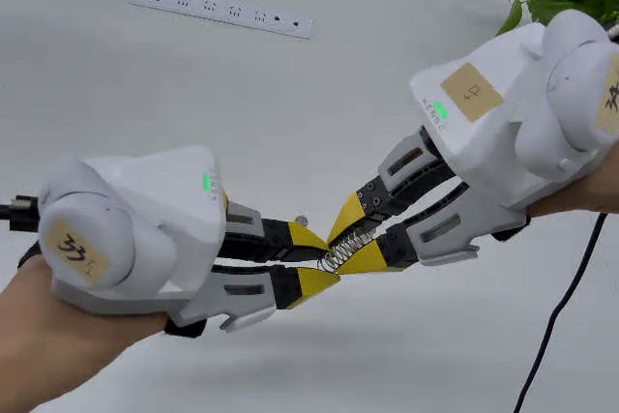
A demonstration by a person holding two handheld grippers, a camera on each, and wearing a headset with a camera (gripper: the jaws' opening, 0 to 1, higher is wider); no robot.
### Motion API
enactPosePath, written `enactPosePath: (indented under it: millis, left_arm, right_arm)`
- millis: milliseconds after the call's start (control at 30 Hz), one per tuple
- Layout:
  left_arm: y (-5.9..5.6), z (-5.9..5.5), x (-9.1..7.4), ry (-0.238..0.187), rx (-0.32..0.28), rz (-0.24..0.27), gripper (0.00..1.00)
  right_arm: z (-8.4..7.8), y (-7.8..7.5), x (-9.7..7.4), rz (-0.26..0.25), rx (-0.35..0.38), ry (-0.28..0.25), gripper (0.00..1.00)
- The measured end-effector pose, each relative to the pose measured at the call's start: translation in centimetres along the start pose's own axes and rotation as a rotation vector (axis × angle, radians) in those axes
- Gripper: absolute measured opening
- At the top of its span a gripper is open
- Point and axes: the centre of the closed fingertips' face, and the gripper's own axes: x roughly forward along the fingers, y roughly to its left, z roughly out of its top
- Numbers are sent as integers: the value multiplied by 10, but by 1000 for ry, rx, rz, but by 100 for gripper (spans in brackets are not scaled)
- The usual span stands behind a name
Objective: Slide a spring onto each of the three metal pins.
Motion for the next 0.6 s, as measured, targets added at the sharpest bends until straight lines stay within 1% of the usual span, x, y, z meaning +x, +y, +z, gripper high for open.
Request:
enactPosePath:
  millis: [233,600]
  left_arm:
    - [0,-1,0,-1,-2,1,7]
    - [0,-2,1,3,-5,-2,7]
  right_arm:
    - [1,0,0,-1,13,-6,7]
    - [-2,-1,1,5,16,9,7]
